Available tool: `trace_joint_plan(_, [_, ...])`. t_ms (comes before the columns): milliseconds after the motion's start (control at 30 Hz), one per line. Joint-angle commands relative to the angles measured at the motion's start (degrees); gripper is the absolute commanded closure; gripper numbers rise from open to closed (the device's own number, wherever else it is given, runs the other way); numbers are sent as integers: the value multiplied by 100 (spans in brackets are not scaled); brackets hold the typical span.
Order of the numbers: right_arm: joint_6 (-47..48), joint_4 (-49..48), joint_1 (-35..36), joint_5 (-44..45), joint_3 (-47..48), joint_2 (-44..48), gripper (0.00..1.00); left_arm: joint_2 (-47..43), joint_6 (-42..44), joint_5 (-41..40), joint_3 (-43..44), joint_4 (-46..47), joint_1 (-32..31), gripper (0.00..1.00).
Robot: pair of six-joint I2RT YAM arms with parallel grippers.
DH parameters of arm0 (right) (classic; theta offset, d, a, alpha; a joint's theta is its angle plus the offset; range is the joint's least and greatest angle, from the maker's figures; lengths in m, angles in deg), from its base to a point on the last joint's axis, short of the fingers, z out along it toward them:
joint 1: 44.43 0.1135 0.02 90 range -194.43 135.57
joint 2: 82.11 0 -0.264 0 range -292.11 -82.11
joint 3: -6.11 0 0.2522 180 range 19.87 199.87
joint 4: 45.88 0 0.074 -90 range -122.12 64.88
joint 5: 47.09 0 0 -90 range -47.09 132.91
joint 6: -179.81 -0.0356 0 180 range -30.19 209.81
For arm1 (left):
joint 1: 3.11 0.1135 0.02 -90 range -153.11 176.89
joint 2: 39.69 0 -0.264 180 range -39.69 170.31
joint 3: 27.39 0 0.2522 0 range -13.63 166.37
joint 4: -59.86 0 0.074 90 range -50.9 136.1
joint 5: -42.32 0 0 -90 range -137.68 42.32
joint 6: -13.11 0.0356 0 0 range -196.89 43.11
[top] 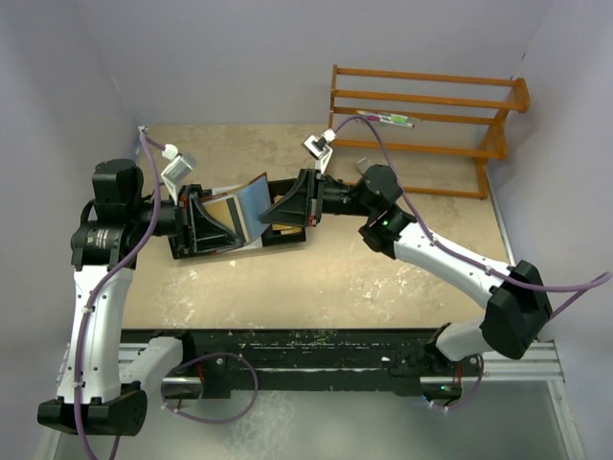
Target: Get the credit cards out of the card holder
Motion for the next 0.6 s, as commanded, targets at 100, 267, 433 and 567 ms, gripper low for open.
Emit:
trace_joint_plan(100, [345, 82, 6, -9, 686, -27, 79, 193, 1273, -8, 446, -1034, -48, 79])
trace_joint_plan(267, [337, 105, 25, -54, 914, -180, 79, 266, 1539, -118, 483, -1339, -49, 79])
trace_joint_plan(433, [350, 228, 119, -112, 1096, -402, 76, 254, 1549, -120, 513, -1365, -48, 78])
trace_joint_plan(567, [393, 314, 189, -131, 1162, -528, 68, 263, 1539, -102, 523, -1382, -49, 78])
